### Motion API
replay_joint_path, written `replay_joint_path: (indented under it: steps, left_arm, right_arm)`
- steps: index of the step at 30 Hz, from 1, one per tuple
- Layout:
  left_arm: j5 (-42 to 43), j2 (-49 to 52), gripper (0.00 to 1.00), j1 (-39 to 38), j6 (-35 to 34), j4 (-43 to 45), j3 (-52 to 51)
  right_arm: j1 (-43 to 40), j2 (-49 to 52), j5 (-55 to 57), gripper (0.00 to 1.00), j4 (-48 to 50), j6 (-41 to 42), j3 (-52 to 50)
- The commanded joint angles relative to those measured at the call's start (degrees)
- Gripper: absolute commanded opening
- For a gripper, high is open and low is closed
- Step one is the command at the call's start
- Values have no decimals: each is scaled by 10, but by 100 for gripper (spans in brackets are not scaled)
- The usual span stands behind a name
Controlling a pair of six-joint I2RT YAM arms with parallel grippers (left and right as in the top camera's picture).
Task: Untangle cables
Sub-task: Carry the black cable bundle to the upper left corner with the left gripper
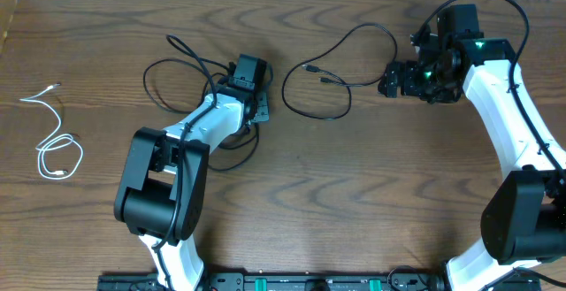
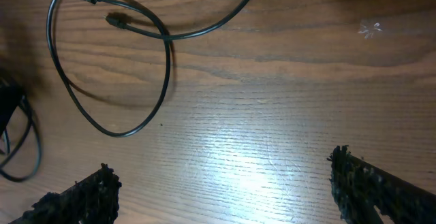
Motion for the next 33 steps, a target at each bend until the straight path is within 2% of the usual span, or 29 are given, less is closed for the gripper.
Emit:
replay_joint_path:
  steps: [1, 9, 15, 22, 25, 28, 33]
  left_arm:
    - [24, 33, 8, 1, -17, -20, -10]
    - [24, -15, 8, 6, -14, -37, 6]
    - [22, -118, 8, 20, 33, -29, 39]
    - [23, -231, 7, 80, 36, 27, 60]
    - [23, -242, 7, 120, 37, 34, 87]
    - [44, -236, 7, 150, 66, 32, 129]
    - [44, -208, 8, 190, 98, 6, 245]
  right_arm:
    - [1, -2, -5, 97, 1, 6, -3]
    - [1, -2, -5, 97, 1, 6, -3]
    - [1, -2, -5, 97, -2, 3, -3]
    - [1, -2, -6, 97, -1, 4, -3]
    - [1, -2, -5, 97, -1, 4, -3]
    - [1, -2, -6, 97, 1, 4, -3]
    - [1, -2, -6, 97, -1, 4, -3]
